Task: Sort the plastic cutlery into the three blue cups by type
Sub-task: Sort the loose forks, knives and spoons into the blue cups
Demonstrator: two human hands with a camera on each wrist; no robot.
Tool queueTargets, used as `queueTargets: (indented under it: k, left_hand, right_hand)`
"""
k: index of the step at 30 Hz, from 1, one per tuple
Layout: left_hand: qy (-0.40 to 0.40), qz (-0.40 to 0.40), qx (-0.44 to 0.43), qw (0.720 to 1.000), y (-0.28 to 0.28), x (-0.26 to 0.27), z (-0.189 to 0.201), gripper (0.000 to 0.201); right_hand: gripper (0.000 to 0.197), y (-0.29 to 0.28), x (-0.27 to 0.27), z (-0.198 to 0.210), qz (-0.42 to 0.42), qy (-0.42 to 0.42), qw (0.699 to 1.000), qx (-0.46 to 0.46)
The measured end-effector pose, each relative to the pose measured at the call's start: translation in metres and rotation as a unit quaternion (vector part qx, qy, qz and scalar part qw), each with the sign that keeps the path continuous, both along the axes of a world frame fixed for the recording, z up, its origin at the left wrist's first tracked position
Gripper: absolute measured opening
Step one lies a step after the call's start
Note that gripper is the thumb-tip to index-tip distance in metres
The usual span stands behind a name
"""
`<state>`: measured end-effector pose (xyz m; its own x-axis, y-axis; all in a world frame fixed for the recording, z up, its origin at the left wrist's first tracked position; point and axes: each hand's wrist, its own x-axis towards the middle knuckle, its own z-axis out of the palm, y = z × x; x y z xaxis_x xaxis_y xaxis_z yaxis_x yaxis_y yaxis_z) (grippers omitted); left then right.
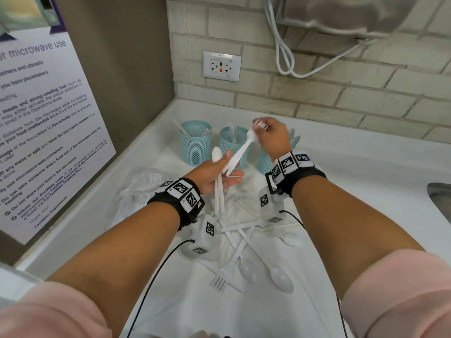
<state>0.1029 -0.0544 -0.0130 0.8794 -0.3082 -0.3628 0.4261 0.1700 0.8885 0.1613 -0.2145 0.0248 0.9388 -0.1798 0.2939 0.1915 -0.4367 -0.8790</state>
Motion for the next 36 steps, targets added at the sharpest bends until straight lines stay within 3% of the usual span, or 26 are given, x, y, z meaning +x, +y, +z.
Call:
queueTargets:
  k: [3, 8, 10, 13, 16, 19, 23, 27, 30, 33, 36]
  left_hand:
    - [0.013, 0.044, 0.003, 0.999, 0.005, 0.003, 0.000, 0.045]
    - [0.007, 0.040, 0.049, 0.998, 0.005, 0.009, -0.003, 0.031]
    - [0.025, 0.031, 0.025, 0.999, 0.005, 0.011, -0.001, 0.015]
    - [0.059, 0.028, -0.032, 0.997, 0.008, 0.011, 0.003, 0.014]
    - [0.081, 0.048, -0.071, 0.993, 0.012, 0.011, 0.003, 0.009]
    - [0.072, 0.070, -0.085, 0.991, 0.015, 0.012, -0.001, 0.021]
    - [0.031, 0.069, -0.079, 0.994, 0.017, 0.010, -0.002, 0.029]
    - [-0.005, 0.047, -0.074, 0.996, 0.018, 0.008, -0.005, 0.030]
    - [-0.022, 0.049, -0.057, 0.997, 0.019, 0.007, -0.007, 0.031]
    - [-0.037, 0.062, -0.050, 0.996, 0.020, 0.007, -0.008, 0.032]
    - [-0.041, 0.076, -0.055, 0.995, 0.022, 0.008, -0.009, 0.032]
  right_hand:
    - [0.014, -0.006, 0.010, 0.017, -0.155, -0.057, 0.985, 0.040]
    - [0.018, -0.010, 0.017, 0.027, -0.158, -0.115, 0.979, 0.062]
    - [0.020, -0.006, 0.016, 0.022, -0.154, -0.112, 0.981, 0.037]
    - [0.022, 0.000, 0.015, 0.013, -0.123, -0.106, 0.987, 0.011]
    - [0.025, 0.003, 0.015, 0.008, -0.083, -0.084, 0.991, -0.070]
    - [0.029, 0.008, 0.016, 0.003, -0.021, -0.084, 0.983, -0.164]
    - [0.031, 0.014, 0.020, -0.011, 0.019, -0.042, 0.943, -0.331]
    - [0.033, 0.021, 0.014, -0.011, -0.015, -0.009, 0.904, -0.428]
    - [0.039, 0.026, 0.012, -0.003, -0.025, -0.020, 0.906, -0.422]
    - [0.034, 0.027, 0.008, 0.002, 0.007, -0.119, 0.944, -0.307]
    - [0.029, 0.030, 0.000, 0.005, 0.051, -0.129, 0.951, -0.276]
